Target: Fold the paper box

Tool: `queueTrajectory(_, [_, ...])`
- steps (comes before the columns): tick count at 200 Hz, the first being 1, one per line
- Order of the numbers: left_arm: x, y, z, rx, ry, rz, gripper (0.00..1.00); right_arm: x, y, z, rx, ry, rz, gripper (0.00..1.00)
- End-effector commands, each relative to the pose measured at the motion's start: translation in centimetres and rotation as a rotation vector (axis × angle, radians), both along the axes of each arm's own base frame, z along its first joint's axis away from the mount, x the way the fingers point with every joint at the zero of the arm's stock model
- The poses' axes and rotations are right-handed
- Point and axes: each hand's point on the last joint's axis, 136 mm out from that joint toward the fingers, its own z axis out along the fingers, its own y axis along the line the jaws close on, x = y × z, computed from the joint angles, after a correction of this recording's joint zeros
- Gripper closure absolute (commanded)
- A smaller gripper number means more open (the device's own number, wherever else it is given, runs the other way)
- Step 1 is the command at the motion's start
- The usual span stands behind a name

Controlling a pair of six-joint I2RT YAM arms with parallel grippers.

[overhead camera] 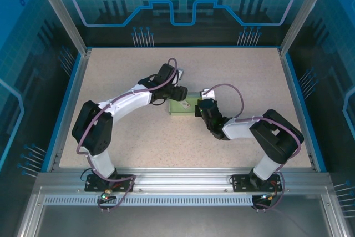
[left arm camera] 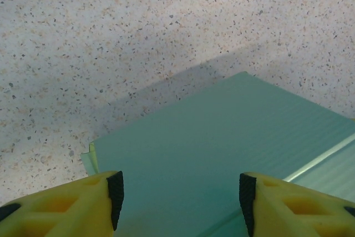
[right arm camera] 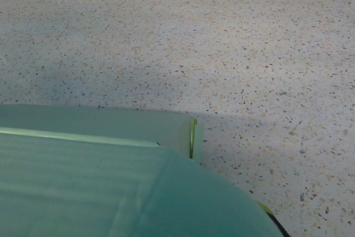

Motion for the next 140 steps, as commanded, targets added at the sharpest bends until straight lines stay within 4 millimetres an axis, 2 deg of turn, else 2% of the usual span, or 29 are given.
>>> queueTrajectory(1, [-0.4,0.0,-0.9,0.016,0.026,-0.033,0.40,-0.1,0.8,0.7,-0.008,-0.005,0.025,0.92])
queueTrajectory(37, [-0.8,0.1,-1.9,0.013,0.044,-0.031,0.41,-0.6,1.1,1.1,-0.018,-0.010,0.050,0.83])
queueTrajectory(85, [-1.2,-0.4,-3.2,0.013,0.064,-0.037,0.41,-2.7,1.6,1.7,-0.067,-0.013,0.109,0.71])
queueTrajectory(140, [-1.6,-0.9,-4.5,0.015,0.080,-0.038,0.41,-5.5,0.7,4.3,-0.080,0.022,0.184,0.62])
